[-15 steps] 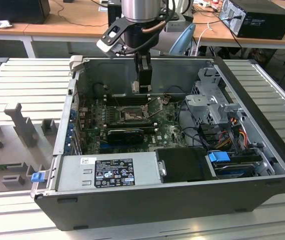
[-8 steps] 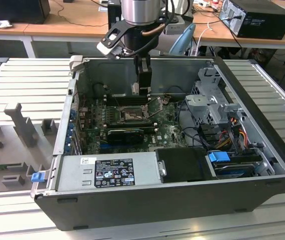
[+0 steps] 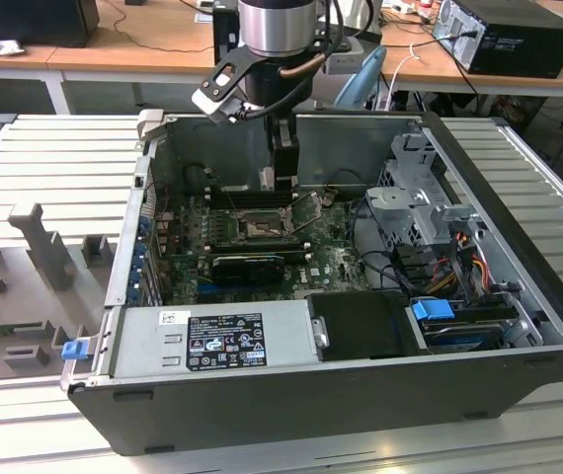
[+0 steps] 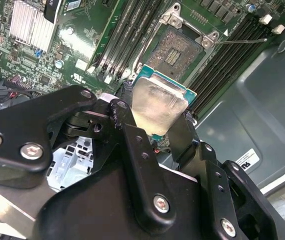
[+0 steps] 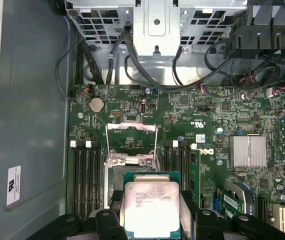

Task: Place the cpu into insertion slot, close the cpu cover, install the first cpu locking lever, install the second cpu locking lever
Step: 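Place the cpu into insertion slot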

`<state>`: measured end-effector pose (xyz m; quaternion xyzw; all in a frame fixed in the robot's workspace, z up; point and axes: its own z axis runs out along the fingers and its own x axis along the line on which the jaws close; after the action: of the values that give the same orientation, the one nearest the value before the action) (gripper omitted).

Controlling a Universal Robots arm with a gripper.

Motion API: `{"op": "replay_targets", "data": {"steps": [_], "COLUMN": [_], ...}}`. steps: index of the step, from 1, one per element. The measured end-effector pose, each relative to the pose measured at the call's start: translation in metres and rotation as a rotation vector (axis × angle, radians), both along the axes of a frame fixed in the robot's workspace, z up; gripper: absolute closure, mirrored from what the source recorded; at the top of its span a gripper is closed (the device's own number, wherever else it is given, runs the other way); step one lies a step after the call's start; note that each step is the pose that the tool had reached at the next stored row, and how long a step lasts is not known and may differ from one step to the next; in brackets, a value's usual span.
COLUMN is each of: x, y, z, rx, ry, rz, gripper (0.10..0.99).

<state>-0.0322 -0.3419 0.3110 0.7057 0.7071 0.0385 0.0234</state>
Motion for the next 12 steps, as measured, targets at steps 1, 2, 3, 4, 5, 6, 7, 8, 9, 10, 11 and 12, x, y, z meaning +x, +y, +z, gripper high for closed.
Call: {"op": "replay_targets", "data": {"steps": [1, 2, 3, 4, 5, 6, 7, 8, 9, 10, 11, 12], "x": [0.0, 0.0, 0.0, 0.0, 0.0, 0.0, 0.0, 0.0, 0.0, 0.0, 0.0, 0.0], "y": [0.0, 0.0, 0.0, 0.0, 0.0, 0.0, 0.0, 0.0, 0.0, 0.0, 0.0, 0.0], "z": [-0.0008, -0.0018, -0.0024, -0.003, -0.0036, -0.0042, -0.005, -0.0055, -0.0071, -0.0078, -0.0083, -0.0092], "rx": [0.0, 0.0, 0.0, 0.0, 0.0, 0.0, 0.0, 0.0, 0.0, 0.0, 0.0, 0.0], "ry": [0.0, 0.0, 0.0, 0.0, 0.0, 0.0, 0.0, 0.0, 0.0, 0.0, 0.0, 0.0], "rz": [0.0, 0.0, 0.0, 0.0, 0.0, 0.0, 0.0, 0.0, 0.0, 0.0, 0.0, 0.0], "gripper": [0.557, 0.557, 0.557, 0.557, 0.557, 0.557, 0.557, 0.557, 0.557, 0.557, 0.557, 0.557]}}
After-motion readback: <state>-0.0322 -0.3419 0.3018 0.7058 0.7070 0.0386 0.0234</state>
